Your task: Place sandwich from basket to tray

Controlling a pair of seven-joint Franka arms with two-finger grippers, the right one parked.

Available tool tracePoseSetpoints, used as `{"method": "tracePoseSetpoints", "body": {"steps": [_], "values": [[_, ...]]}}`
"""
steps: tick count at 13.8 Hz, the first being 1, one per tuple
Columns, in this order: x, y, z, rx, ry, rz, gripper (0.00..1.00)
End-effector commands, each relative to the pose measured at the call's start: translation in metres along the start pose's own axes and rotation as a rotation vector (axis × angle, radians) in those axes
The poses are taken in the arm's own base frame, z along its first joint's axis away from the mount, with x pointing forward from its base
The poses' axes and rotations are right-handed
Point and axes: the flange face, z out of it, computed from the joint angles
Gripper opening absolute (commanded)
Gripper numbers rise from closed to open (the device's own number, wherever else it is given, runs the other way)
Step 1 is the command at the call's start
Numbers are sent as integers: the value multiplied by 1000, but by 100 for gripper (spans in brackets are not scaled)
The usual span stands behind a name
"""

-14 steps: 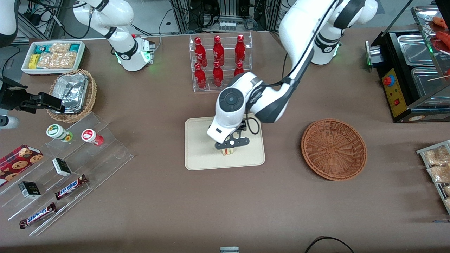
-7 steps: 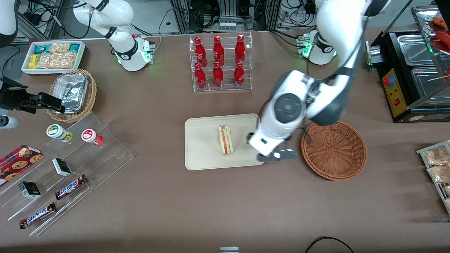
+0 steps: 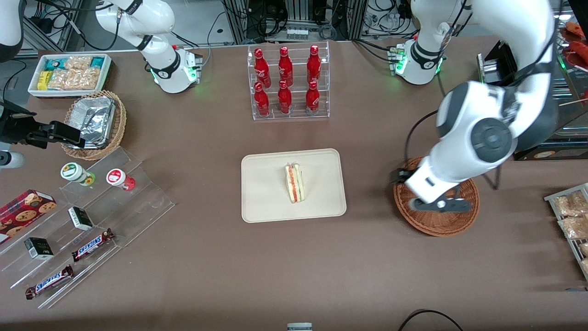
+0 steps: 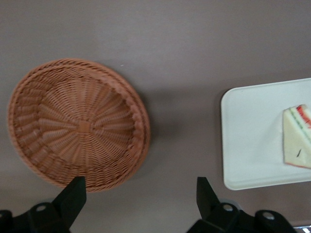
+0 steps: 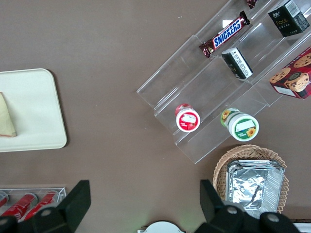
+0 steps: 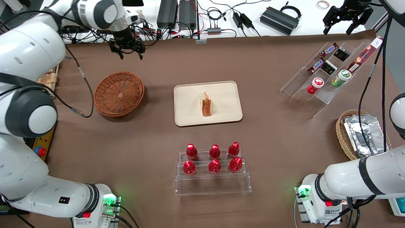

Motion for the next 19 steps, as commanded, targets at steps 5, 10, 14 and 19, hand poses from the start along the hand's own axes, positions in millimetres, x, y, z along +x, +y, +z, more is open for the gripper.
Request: {"method": "tracePoseSetpoints", "body": {"steps": [5, 10, 14, 19], "values": [[-65, -70, -39, 34, 10, -1, 100], [-101, -111, -76, 38, -10, 65, 100], [-127, -133, -111, 71, 6, 28, 100], [-145, -155, -147, 58, -19, 37, 100]]}}
